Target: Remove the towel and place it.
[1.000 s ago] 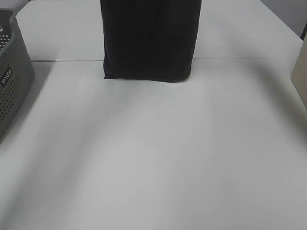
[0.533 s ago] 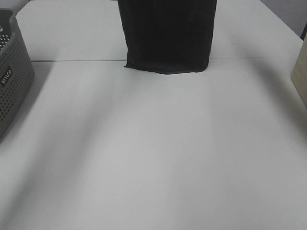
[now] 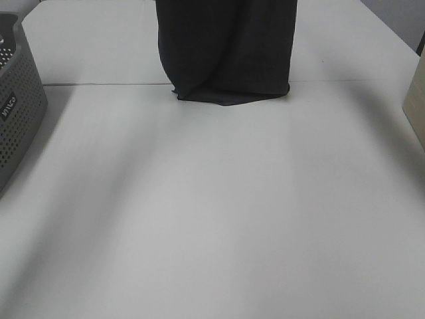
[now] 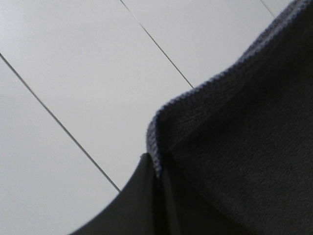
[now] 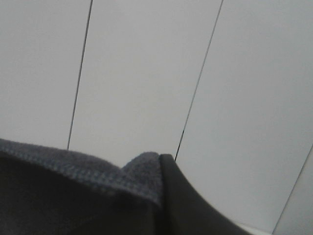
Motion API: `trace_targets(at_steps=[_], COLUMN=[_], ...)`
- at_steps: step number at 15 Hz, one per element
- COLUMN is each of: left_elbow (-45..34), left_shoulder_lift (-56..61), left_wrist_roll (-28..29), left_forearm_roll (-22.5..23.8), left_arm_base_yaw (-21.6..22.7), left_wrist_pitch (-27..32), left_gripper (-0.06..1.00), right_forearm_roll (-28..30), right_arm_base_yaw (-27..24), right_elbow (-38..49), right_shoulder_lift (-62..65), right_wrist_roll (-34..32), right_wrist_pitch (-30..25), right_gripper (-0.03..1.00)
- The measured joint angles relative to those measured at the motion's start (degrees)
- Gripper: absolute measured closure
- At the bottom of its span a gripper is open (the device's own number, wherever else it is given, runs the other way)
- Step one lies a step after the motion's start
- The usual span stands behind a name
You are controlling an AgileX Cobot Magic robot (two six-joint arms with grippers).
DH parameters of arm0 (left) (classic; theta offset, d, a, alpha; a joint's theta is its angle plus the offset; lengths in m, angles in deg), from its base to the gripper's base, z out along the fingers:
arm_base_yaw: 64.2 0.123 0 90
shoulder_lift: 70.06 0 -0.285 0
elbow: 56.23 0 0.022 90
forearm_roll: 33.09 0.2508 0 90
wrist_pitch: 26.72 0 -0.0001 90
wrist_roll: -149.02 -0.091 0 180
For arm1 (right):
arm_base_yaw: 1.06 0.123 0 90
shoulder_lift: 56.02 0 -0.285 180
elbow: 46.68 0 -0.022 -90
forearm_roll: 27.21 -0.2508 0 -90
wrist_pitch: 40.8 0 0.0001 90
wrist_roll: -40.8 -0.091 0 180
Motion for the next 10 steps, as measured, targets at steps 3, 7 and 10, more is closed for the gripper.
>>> trace_targets(at_steps=[3, 7, 10], left_elbow=[0.29, 0.34, 0.34], left_shoulder_lift=[2.18, 7.73, 10.43], left_wrist_roll=[0.00, 6.70, 12.43], left_forearm_roll=[-2.06, -2.69, -1.43], left_arm_base_yaw=[-0.57, -0.69, -0.69], left_wrist_pitch=[17.88, 44.06, 61.31], left_gripper=[0.94, 0.94, 0.94], right_forearm_roll=[-3.55, -9.85, -15.99], right_arm_base_yaw=[0.00, 0.00, 0.00], right_elbow=[0.00, 0.00, 0.00], right_shoulder_lift=[2.58, 7.51, 10.20], right_wrist_roll=[0.00, 2.12, 8.31], right_wrist_pitch=[-13.64, -39.08, -59.47], right_gripper=[0.96, 0.96, 0.96])
